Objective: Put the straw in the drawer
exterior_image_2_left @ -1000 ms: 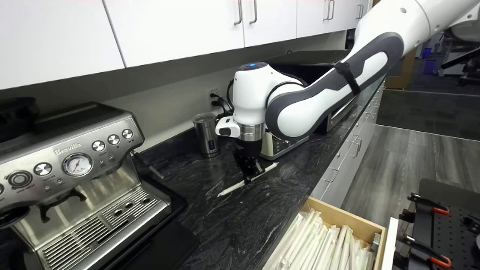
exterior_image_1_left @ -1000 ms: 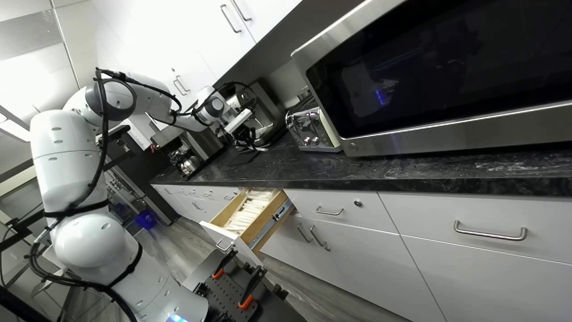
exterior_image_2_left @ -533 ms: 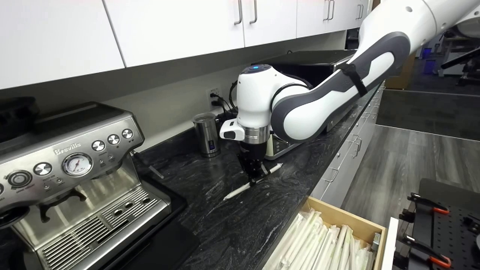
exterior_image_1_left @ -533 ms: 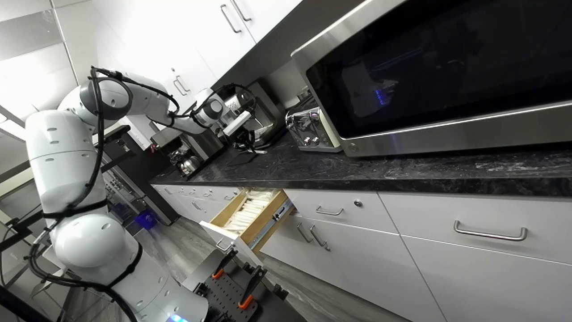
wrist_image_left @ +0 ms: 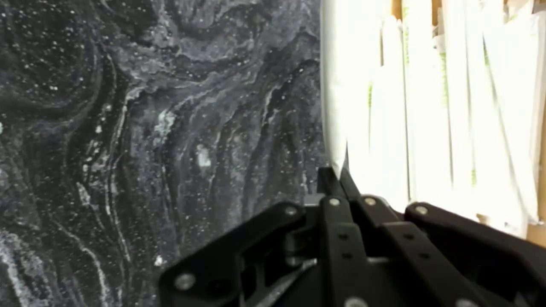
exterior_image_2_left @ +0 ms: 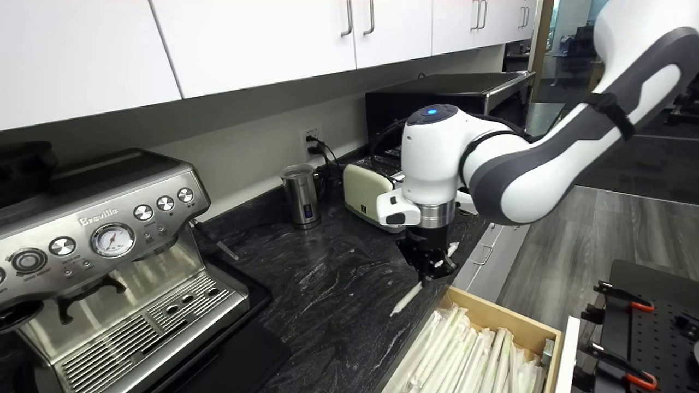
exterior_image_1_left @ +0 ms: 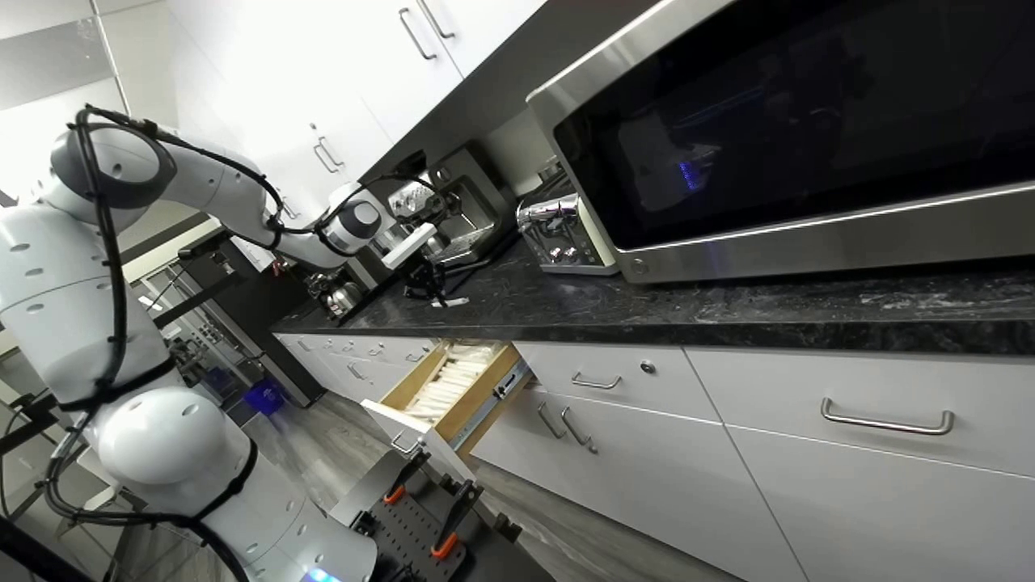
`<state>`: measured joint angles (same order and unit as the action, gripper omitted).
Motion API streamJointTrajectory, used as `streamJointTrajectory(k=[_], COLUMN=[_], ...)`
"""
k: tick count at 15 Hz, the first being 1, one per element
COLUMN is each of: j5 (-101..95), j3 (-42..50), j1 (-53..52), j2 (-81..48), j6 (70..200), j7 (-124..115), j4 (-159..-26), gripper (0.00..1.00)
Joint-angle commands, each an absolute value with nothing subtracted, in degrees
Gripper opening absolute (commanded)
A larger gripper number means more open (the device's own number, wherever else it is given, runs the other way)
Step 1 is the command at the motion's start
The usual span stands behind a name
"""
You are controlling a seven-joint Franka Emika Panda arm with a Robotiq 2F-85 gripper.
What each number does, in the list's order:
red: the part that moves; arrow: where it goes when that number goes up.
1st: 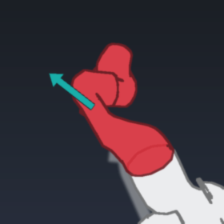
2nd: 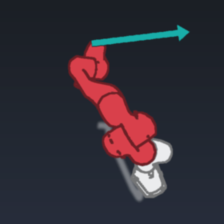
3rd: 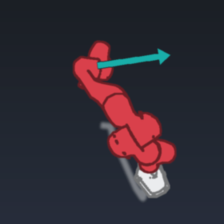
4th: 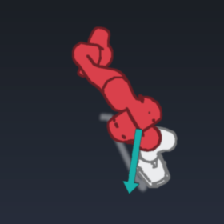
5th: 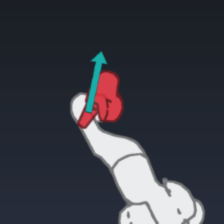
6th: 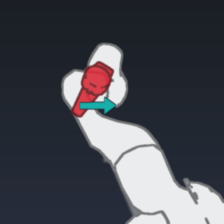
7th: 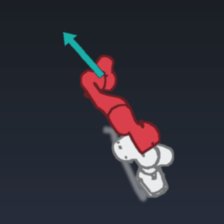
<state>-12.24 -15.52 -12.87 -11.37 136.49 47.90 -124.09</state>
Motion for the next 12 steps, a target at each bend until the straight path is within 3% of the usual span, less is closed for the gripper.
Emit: streamJointTrajectory(k=[1, 6, 12], j5=[-5.2, 15.5, 25.9], j3=[-17.8, -16.6, -12.9], j1=[-10.4, -14.3, -21.3], j2=[-0.7, 9.0, 15.3], j6=[144.0, 149.0, 148.1], j7=[61.5, 84.5, 89.6], j4=[-138.5, -152.3, -156.7], gripper=[0.01, 0.02, 0.02])
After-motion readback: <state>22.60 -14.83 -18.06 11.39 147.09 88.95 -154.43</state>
